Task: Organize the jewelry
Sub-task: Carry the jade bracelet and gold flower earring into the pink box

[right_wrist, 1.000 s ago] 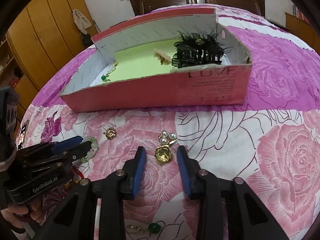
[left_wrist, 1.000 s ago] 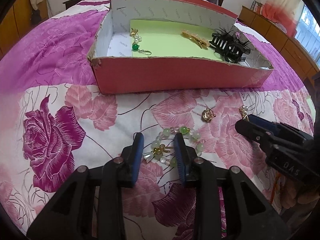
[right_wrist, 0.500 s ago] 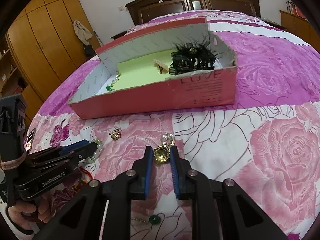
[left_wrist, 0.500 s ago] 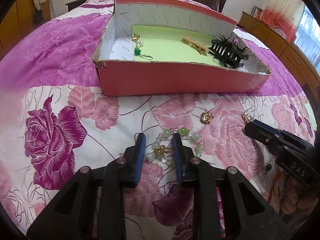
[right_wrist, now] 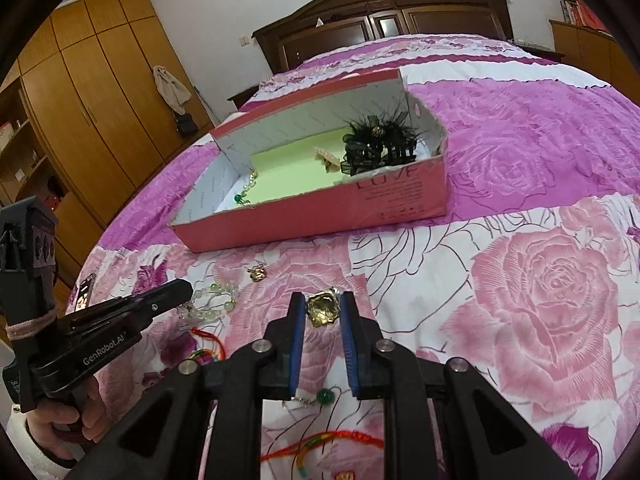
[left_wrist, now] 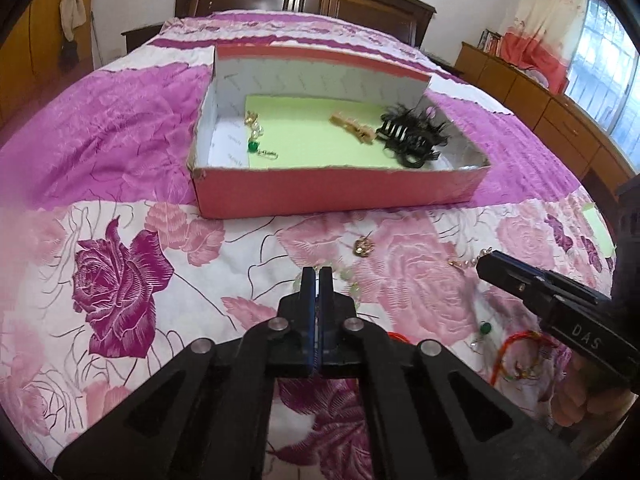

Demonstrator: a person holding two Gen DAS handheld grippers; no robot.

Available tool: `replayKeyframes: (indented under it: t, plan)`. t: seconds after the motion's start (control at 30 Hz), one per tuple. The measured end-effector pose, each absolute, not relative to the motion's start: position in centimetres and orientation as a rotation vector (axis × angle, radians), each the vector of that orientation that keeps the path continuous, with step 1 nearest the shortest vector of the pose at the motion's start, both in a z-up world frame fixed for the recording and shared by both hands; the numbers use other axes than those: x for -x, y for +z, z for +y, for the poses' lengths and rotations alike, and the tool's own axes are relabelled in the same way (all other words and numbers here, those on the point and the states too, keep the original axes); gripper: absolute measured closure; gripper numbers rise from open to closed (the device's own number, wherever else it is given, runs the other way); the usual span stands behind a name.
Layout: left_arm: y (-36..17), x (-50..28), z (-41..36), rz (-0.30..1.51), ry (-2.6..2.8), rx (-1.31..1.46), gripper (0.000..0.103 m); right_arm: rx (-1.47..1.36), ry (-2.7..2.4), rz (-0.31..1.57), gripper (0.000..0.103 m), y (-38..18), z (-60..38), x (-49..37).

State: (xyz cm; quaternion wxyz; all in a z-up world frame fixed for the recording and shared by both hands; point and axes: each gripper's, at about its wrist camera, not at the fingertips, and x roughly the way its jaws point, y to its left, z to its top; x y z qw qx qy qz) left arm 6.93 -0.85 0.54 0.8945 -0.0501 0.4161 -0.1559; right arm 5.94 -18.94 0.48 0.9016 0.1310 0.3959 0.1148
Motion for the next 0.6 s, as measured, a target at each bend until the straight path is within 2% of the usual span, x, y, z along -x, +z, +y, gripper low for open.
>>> replayKeyframes:
  t: [0.6]
  plan:
    - [6.2, -5.0, -0.3, 0.726, -0.333, 0.103, 0.103, -0.311, 0.256, 0.725, 0.084, 4.6, -20.0, -3.5]
